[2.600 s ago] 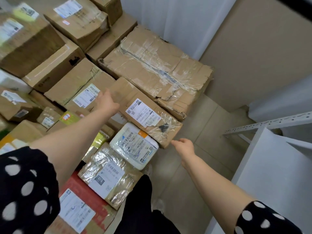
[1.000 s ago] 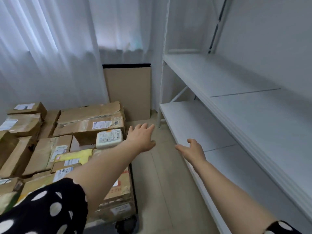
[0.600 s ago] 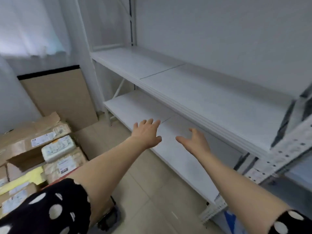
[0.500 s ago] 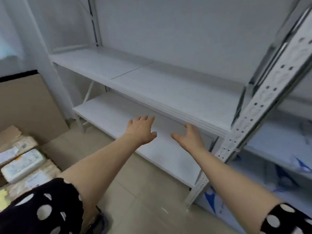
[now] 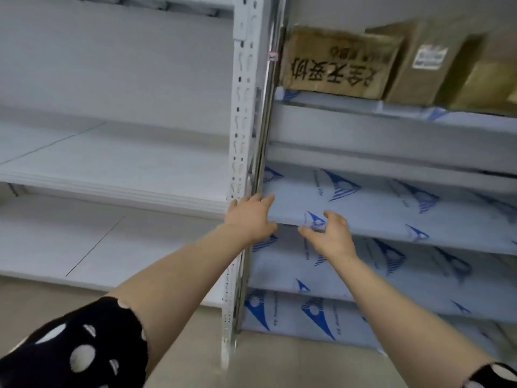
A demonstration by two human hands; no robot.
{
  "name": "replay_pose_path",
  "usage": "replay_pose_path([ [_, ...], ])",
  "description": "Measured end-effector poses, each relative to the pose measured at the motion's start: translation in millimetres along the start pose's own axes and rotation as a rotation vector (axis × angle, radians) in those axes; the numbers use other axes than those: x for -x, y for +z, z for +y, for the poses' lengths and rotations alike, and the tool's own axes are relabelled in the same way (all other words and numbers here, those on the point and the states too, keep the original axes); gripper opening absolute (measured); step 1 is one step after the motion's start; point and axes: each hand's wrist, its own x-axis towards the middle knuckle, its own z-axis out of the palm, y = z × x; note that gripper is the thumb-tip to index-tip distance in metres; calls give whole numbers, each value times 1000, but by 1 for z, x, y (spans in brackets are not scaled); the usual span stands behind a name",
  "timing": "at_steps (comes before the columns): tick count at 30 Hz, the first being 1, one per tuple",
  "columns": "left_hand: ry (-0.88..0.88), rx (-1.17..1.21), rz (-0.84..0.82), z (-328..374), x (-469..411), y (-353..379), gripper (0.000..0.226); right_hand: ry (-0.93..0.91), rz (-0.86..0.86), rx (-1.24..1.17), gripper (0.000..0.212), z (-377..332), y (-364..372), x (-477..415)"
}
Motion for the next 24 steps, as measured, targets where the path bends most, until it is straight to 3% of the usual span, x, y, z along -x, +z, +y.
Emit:
replay_pose_path([
  [6,145,108,43,179,-73,20,68,52,122,-44,80,126,-128,-40],
  [13,280,143,-42,387,-145,66,69,205,231,-64,82,288,-277,-75],
  [24,494,117,-156,619,-240,137,68,401,366,-130,83,468,-409,-116],
])
